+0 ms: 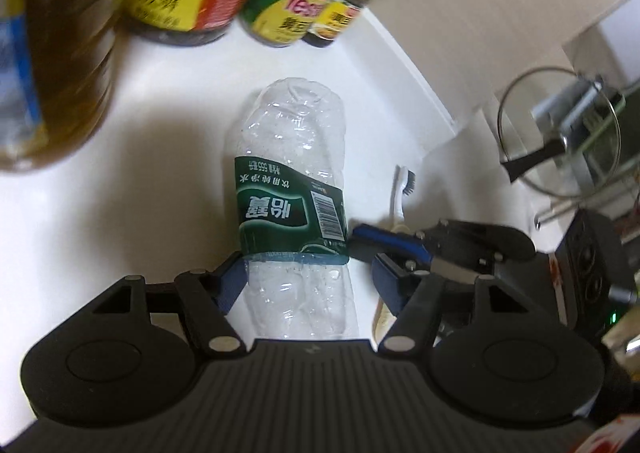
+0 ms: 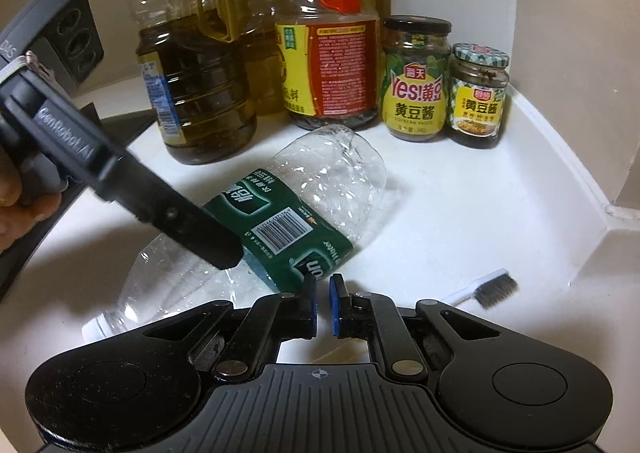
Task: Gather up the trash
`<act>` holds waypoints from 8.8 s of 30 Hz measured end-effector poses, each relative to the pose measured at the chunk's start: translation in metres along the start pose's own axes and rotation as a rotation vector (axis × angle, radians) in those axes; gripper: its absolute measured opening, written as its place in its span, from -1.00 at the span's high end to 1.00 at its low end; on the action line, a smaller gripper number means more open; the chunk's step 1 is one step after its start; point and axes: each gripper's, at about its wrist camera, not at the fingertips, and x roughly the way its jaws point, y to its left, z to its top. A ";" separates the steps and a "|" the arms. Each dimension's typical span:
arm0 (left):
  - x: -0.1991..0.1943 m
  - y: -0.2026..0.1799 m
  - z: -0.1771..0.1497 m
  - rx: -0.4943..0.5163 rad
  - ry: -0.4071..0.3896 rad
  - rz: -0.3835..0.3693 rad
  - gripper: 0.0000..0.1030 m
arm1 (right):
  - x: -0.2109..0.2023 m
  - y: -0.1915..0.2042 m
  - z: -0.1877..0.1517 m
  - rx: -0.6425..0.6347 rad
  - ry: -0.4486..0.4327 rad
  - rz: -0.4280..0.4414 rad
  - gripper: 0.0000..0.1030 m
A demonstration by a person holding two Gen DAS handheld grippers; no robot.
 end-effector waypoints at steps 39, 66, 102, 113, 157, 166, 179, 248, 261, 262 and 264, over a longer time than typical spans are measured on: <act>-0.028 0.005 -0.027 -0.069 -0.105 0.056 0.51 | -0.016 0.016 -0.009 0.221 0.006 -0.229 0.09; -0.047 -0.006 -0.055 -0.031 -0.125 -0.014 0.51 | -0.061 0.059 -0.023 0.318 -0.064 -0.373 0.61; -0.026 -0.083 -0.291 0.032 0.118 0.042 0.51 | -0.228 0.125 -0.246 0.367 0.079 -0.235 0.60; 0.011 -0.086 -0.308 0.178 0.218 0.179 0.51 | -0.205 0.129 -0.265 0.364 0.139 -0.256 0.60; 0.118 -0.061 -0.292 0.291 0.367 0.396 0.51 | -0.120 0.091 -0.293 0.391 0.246 -0.259 0.61; 0.138 -0.060 -0.289 0.342 0.385 0.434 0.51 | -0.107 0.090 -0.299 0.395 0.263 -0.259 0.61; 0.163 -0.055 -0.286 0.328 0.411 0.456 0.50 | -0.090 0.082 -0.306 0.423 0.279 -0.260 0.61; -0.041 -0.107 -0.332 0.106 -0.185 0.410 -0.99 | -0.192 0.136 -0.289 0.425 0.171 -0.212 -0.49; -0.091 -0.104 -0.332 0.233 -0.169 0.330 -0.99 | -0.234 0.192 -0.266 0.559 0.052 -0.424 -0.53; -0.095 -0.104 -0.331 0.245 -0.174 0.328 -0.99 | -0.237 0.198 -0.263 0.562 0.041 -0.440 -0.54; -0.104 -0.103 -0.330 0.267 -0.180 0.317 -0.99 | -0.243 0.209 -0.258 0.574 0.017 -0.475 -0.54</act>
